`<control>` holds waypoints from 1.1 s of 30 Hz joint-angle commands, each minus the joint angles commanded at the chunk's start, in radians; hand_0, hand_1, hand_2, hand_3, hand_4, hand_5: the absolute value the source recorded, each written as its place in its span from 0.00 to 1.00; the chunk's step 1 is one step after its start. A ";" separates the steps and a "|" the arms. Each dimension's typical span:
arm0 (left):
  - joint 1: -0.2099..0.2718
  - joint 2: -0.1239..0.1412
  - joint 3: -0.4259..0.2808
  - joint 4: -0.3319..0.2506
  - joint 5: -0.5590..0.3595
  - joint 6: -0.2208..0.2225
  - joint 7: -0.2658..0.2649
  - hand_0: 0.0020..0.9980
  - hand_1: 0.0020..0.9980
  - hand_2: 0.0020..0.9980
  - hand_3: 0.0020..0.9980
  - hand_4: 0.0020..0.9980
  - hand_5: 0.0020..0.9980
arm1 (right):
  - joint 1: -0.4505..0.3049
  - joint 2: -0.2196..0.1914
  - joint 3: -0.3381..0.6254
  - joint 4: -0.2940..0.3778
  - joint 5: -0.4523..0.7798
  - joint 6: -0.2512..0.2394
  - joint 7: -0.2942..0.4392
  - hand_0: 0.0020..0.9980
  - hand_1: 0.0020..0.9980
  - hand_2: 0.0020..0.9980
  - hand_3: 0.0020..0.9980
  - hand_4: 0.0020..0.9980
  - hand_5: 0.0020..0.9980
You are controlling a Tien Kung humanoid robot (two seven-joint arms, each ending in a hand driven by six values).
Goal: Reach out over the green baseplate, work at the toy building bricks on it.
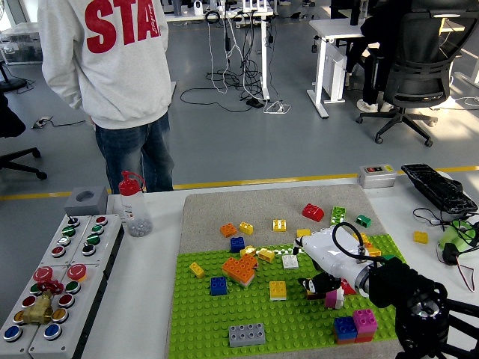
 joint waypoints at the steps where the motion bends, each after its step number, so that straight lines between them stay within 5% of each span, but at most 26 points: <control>1: 0.000 0.000 0.000 0.000 0.000 0.000 0.000 0.69 0.69 0.66 0.62 0.36 1.00 | 0.002 0.001 -0.004 -0.002 0.002 0.008 -0.005 0.34 0.19 0.24 0.66 0.79 0.39; 14: -0.002 0.001 0.004 0.000 -0.005 -0.001 0.000 0.69 0.69 0.66 0.62 0.36 1.00 | 0.022 0.010 -0.046 -0.023 -0.011 0.074 -0.049 0.33 0.16 0.22 0.66 0.80 0.39; 33: 0.003 0.000 0.007 0.000 -0.006 -0.002 0.002 0.69 0.69 0.65 0.62 0.36 1.00 | 0.028 0.048 -0.088 -0.097 -0.013 0.083 -0.071 0.32 0.16 0.22 0.64 0.83 0.42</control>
